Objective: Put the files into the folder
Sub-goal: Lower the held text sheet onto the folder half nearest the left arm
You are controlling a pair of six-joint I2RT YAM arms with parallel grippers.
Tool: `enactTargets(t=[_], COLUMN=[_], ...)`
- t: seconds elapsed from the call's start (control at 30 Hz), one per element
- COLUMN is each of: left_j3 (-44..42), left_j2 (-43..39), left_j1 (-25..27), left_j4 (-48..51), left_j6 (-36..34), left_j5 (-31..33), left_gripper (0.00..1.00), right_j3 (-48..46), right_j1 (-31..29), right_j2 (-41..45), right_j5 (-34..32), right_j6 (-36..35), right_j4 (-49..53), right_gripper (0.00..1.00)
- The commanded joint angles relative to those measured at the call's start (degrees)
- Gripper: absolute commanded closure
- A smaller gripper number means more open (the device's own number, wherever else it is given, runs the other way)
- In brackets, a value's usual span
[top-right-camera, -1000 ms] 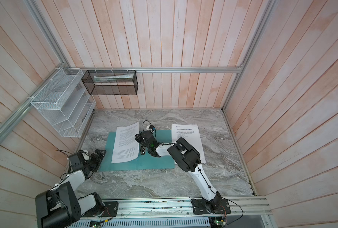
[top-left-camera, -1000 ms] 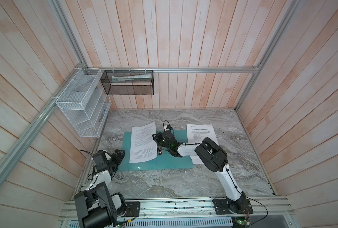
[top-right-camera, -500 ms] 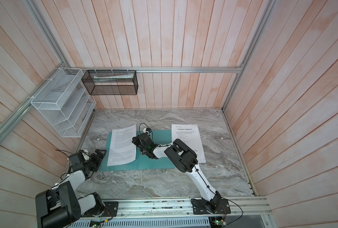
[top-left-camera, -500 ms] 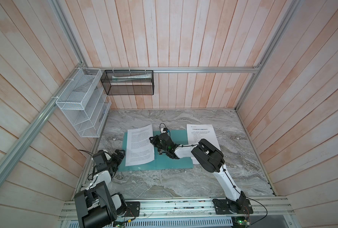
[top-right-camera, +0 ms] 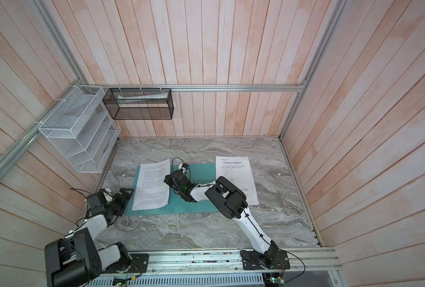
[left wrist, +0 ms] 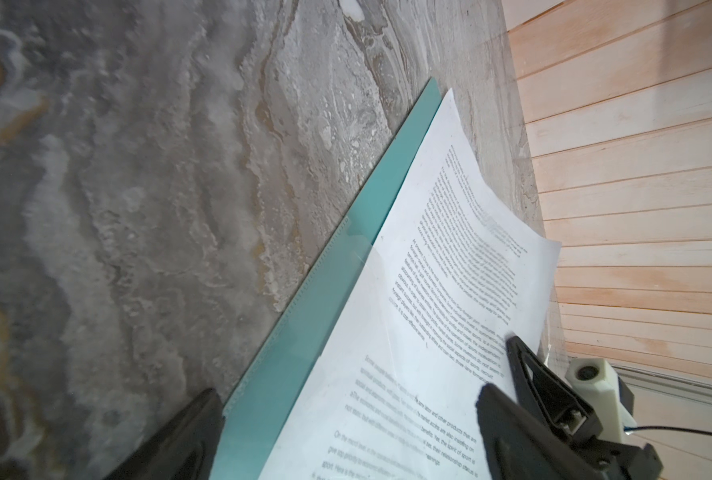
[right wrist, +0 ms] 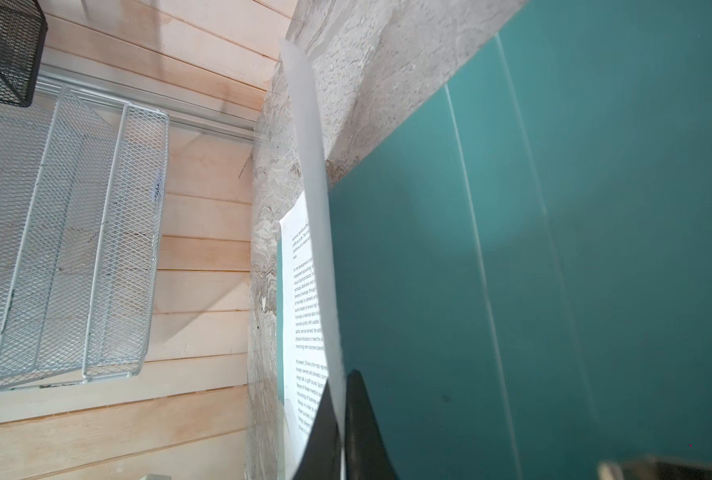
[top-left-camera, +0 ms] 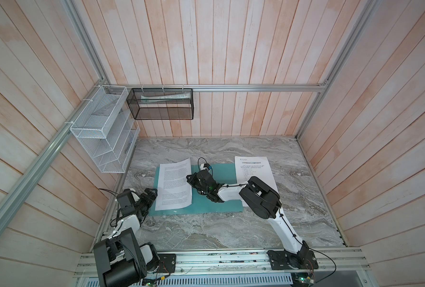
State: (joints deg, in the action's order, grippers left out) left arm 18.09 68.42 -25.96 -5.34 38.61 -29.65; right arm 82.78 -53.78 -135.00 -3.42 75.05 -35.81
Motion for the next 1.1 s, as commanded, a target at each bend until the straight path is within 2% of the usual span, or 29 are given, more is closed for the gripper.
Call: enactTargets(t=[0.0, 1.07], left_j3=[-1.82, -2.06], left_j2=[0.74, 1.1], left_j1=[-0.08, 0.02], left_j4=[2.44, 1.82], left_j6=[-0.15, -0.29], left_j5=[-0.67, -1.37], left_gripper=[0.03, 0.03], right_j3=[0.51, 3.13], right_j1=[-0.71, -3.15], right_j2=[0.17, -3.05], right_j5=[-2.27, -1.88], right_j6=[0.9, 4.85], right_j4=[1.76, 3.0], right_gripper=[1.0, 1.0])
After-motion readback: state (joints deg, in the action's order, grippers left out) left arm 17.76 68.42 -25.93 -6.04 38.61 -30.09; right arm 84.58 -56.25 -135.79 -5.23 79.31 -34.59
